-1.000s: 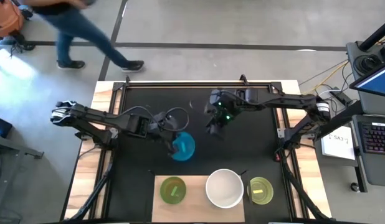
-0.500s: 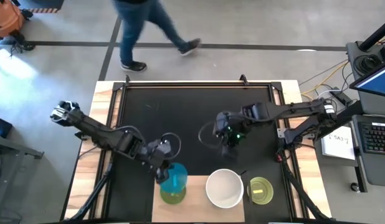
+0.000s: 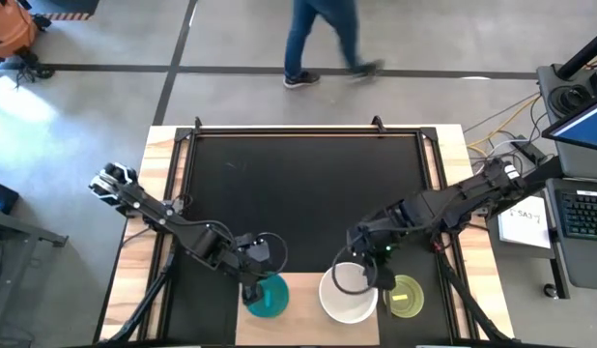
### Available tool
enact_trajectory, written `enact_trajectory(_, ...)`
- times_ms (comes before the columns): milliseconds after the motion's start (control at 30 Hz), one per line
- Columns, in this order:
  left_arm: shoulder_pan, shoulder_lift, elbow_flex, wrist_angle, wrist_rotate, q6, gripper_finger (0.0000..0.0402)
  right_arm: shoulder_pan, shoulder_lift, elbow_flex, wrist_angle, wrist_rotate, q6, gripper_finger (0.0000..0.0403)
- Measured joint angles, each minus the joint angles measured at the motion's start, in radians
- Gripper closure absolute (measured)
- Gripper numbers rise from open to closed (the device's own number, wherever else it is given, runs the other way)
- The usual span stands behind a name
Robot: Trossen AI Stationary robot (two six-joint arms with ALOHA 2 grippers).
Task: Place and stack bowls onto a shelf
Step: Stack the light blue bowl on top of the light green bowl on the shelf
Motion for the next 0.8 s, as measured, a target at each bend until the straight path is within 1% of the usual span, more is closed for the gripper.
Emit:
enact_trajectory(67, 0.0, 0.007, 0.0, 0.0, 0.0, 0.03, 0.0401, 0.023, 0.0, 0.0, -0.004, 0.013, 0.032, 0.0236)
enact_trajectory(233, 0.001, 0.024, 0.0, 0.0, -0.004, 0.046, 0.0401, 0.068, 0.0, 0.0, -0.028, 0.082, 0.108, 0.0236)
enact_trajectory(400, 0.004, 0.058, 0.0, -0.003, -0.006, 0.079, 0.0401, 0.102, 0.0, 0.0, -0.059, 0.114, 0.13, 0.0236)
enact_trajectory(567, 0.005, 0.085, 0.002, 0.002, -0.008, 0.085, 0.04, 0.118, 0.0, 0.0, -0.084, 0.115, 0.167, 0.0236)
enact_trajectory(667, 0.005, 0.09, 0.002, 0.003, -0.007, 0.066, 0.0387, 0.125, 0.0, 0.0, -0.095, 0.121, 0.167, 0.0236)
enact_trajectory(800, 0.005, 0.086, 0.002, 0.003, 0.017, 0.057, 0.035, 0.127, 0.0, 0.0, -0.109, 0.122, 0.182, 0.0236)
